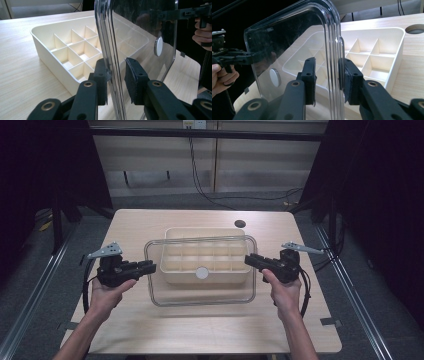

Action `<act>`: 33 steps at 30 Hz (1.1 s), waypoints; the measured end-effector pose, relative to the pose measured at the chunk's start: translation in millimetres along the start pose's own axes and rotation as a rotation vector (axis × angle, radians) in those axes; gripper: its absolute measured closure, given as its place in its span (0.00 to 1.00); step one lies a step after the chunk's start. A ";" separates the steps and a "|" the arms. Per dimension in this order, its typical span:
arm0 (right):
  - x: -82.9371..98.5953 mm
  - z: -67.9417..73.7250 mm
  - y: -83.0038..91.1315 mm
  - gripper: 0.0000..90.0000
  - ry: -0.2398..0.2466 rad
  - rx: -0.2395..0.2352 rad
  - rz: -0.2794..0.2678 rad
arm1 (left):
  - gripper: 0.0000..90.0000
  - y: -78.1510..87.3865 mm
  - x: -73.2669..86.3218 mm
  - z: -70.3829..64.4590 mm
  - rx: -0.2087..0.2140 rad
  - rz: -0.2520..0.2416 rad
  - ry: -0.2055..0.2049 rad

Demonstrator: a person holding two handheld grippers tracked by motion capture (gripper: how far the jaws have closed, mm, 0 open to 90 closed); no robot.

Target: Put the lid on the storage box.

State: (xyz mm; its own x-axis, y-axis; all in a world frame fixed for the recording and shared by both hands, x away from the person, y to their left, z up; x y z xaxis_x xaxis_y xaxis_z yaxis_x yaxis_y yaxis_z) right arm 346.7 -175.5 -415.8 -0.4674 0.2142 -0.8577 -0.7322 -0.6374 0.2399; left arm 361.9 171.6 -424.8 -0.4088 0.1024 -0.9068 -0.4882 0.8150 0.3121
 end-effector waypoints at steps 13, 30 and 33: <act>-23.6 -3.0 -0.8 0.75 -0.005 0.011 -0.025 | 0.81 -4.7 -30.0 -0.9 -0.010 -0.038 -0.020; -48.3 -11.6 -12.2 0.73 -0.004 0.028 -0.057 | 0.80 -16.2 -52.3 10.1 -0.026 -0.063 -0.019; -51.1 -13.5 -17.3 0.73 0.001 0.033 -0.053 | 0.80 -19.3 -52.5 16.0 -0.044 -0.055 -0.011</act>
State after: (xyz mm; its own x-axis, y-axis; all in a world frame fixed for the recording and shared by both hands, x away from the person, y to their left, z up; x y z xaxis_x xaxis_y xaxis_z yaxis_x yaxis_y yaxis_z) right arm 389.9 -185.5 -382.3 -0.4272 0.2465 -0.8699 -0.7720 -0.6002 0.2091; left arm 405.1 159.6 -387.7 -0.3723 0.0642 -0.9259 -0.5434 0.7937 0.2735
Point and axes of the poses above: each handheld gripper's, and its own axes: y roughly backward along the jaws, x roughly out of its underside, z roughly to its left, the point moved 8 cm from there along -y, roughly forward along the jaws, and after that the axes turned 7 degrees about -z, right-handed, at the moved point
